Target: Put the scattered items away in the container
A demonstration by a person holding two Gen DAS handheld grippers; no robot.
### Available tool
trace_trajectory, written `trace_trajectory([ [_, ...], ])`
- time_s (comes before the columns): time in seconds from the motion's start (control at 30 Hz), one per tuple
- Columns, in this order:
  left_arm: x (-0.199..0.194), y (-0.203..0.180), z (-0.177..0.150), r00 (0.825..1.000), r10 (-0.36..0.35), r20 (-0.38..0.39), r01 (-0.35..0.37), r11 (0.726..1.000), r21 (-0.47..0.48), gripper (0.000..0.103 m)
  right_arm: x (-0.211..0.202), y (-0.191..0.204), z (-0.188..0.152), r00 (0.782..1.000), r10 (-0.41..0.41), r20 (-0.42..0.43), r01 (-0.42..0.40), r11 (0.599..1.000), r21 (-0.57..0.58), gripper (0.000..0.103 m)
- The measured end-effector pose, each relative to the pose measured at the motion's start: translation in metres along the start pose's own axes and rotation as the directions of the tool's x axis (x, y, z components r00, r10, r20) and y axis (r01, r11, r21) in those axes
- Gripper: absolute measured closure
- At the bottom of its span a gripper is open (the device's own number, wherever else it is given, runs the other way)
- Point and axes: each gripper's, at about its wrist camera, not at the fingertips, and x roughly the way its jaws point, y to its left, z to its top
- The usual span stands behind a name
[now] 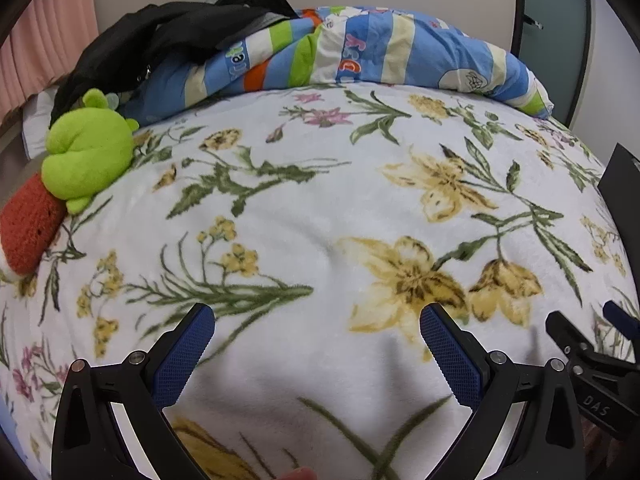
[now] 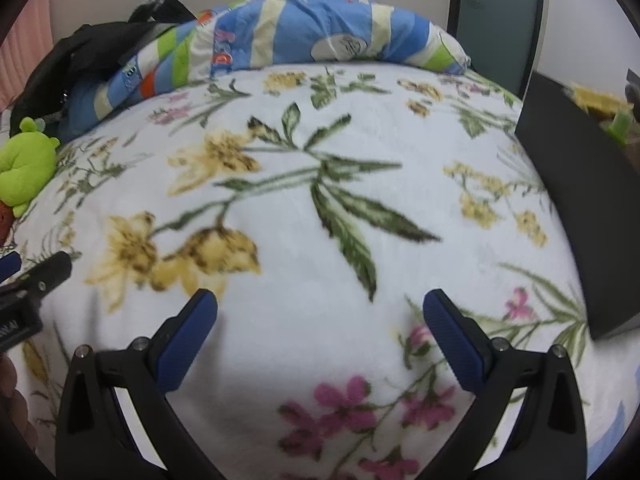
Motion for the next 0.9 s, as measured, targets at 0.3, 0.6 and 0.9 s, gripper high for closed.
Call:
trace_trajectory([
  [0.3,0.013,0.000,-0.005,1.000,-0.001,-0.011,0.001,1.000,0.003,0.001,0.017,-0.003,-0.015,1.000,0.007,-0.026,-0.007,1.000,-0.003,0.000],
  [0.6,0.021,-0.010,-0.012,1.000,-0.016,-0.007,0.017,1.000,0.019,0.001,0.018,-0.004,-0.017,1.000,0.019,-0.022,-0.019,1.000,0.005,0.000],
  [0.9,0.026,-0.021,-0.021,1.000,0.005,-0.008,-0.005,0.998,0.063,0.001,0.018,-0.005,-0.017,1.000,0.023,-0.022,-0.023,1.000,0.006,0.000],
])
